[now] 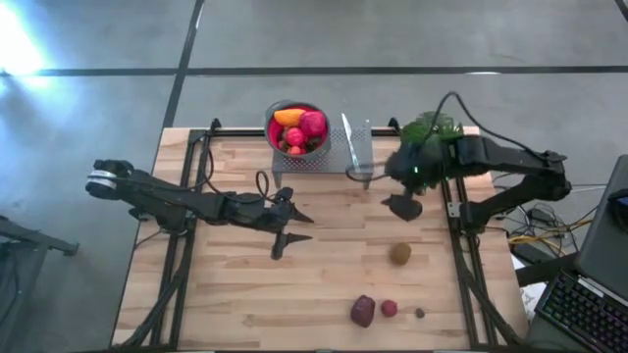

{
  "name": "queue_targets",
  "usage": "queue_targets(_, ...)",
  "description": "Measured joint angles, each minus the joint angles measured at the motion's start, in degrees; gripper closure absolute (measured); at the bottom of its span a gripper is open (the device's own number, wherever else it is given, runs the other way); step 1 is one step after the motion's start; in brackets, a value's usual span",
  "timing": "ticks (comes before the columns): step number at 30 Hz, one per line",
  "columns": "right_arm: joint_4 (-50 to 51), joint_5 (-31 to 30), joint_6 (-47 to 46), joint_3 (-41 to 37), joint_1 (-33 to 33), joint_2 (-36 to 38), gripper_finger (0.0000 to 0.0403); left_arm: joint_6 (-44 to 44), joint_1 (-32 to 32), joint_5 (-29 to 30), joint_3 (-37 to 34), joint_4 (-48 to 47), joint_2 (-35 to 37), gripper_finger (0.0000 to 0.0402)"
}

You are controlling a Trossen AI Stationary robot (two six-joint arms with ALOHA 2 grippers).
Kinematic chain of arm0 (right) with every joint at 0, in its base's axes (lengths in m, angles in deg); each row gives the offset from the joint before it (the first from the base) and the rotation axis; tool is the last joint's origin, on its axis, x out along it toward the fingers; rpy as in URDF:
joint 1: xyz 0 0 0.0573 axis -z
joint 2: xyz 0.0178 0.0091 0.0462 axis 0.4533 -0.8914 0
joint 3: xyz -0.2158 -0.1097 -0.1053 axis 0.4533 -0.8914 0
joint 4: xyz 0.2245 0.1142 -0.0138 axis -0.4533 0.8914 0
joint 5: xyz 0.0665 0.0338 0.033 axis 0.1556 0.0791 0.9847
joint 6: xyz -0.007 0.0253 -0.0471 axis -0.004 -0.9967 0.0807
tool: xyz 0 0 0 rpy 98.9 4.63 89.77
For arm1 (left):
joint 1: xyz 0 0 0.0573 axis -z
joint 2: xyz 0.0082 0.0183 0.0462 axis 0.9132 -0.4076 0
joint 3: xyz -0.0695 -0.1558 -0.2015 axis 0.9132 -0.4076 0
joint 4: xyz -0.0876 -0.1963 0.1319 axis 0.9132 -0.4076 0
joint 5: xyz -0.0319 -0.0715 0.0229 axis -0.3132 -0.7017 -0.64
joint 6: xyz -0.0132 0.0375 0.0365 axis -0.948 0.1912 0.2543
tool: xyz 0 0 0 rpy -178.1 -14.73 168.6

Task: Pick & Place Fruit
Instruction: Put the black plum into the red strainer bowl on the shelf

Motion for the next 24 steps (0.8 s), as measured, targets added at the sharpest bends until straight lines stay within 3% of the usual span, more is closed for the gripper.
queue_targets(4, 6.3, -7.8, -14.9, -5.2, -3.1, 1.6, 0.0003, 0.5, 0.0, 0.0, 0.5, 0.1, 0.0, 0.0190)
queue_targets(8, 9.3, -9.0, -26.2, -11.7, -5.0, 3.8, 0.0003, 0.0, 0.0, 0.0, 0.5, -0.2, 0.0, 0.0190)
queue_targets(24, 4.1, -9.0, -45.7, -35.2, -5.4, 7.7, 0.0003, -1.4, 0.0, 0.0, 0.3, -0.1, 0.0, 0.0190)
